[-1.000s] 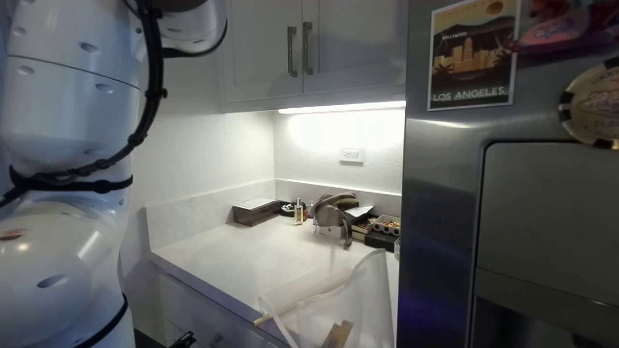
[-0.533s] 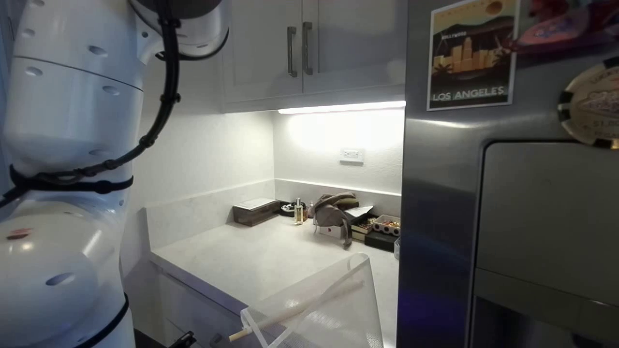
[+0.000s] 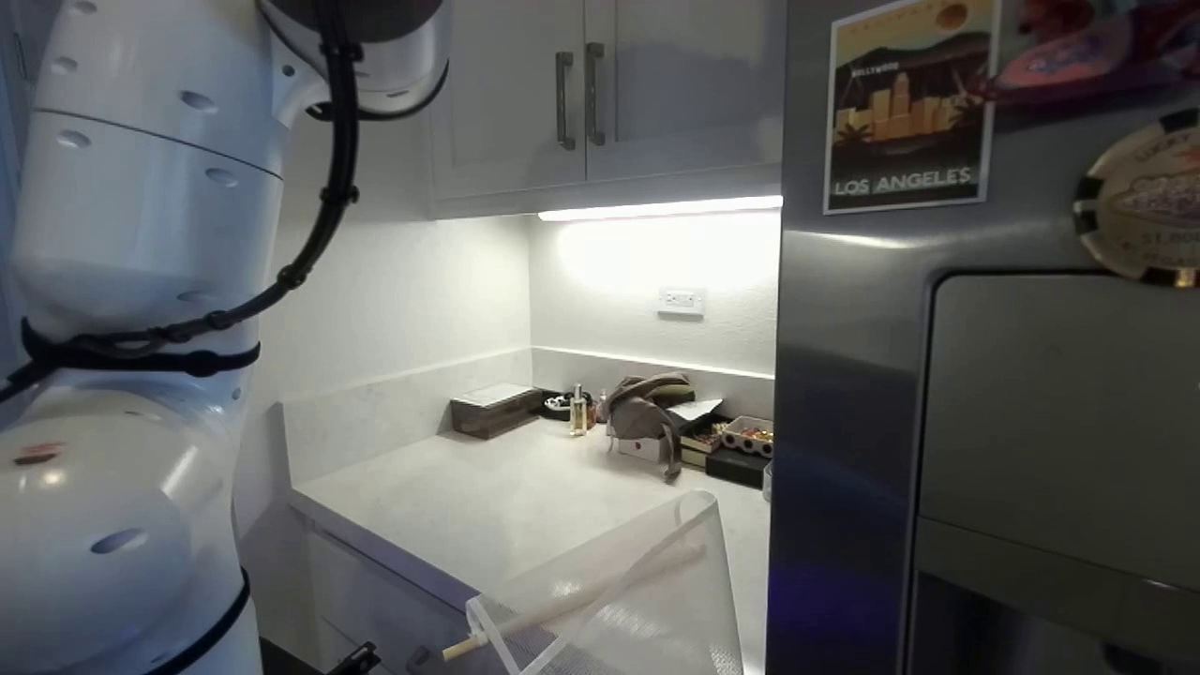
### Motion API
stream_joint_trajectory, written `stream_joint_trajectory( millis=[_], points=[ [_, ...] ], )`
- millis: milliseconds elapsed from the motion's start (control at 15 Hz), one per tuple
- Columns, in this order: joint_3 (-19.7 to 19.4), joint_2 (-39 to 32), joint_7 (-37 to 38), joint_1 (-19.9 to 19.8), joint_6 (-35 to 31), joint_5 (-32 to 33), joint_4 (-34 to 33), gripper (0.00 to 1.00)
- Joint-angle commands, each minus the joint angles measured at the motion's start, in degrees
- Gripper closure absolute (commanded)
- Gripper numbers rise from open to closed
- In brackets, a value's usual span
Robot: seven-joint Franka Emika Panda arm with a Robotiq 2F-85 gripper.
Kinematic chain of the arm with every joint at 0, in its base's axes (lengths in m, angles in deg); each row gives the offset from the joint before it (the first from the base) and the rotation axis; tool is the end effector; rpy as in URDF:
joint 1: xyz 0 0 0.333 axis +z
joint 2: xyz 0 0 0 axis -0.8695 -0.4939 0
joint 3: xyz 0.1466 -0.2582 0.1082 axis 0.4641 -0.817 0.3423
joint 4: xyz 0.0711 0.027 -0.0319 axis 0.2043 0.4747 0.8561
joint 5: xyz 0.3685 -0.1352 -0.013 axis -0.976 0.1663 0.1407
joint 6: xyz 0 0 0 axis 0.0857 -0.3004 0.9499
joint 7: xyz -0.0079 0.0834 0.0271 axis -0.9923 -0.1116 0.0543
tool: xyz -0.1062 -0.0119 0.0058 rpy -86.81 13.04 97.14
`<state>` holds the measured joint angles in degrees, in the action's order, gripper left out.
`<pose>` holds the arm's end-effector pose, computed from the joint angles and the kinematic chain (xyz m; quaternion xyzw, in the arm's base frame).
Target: Take the bottle on the counter, put it in the kitchen cabinet and close it, then take the blind on the counter and hang it to the wall
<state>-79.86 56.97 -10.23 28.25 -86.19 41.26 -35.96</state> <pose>0.3311 -0.2764 0.9507 0.8152 -0.4932 0.2983 0.0569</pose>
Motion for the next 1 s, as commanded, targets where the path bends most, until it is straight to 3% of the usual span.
stream_joint_trajectory(
  millis=[0,400,733,933],
  points=[
    [-0.2,-2.4,2.7,1.4,-1.4,1.4,-0.3,0.00],
    [1.0,-4.0,3.7,7.6,0.9,4.0,-1.0,0.00],
    [2.3,-2.9,3.8,17.6,3.9,9.4,-0.3,0.00],
    [2.9,-3.1,2.5,21.6,7.6,11.6,-0.5,0.00]
  ],
)
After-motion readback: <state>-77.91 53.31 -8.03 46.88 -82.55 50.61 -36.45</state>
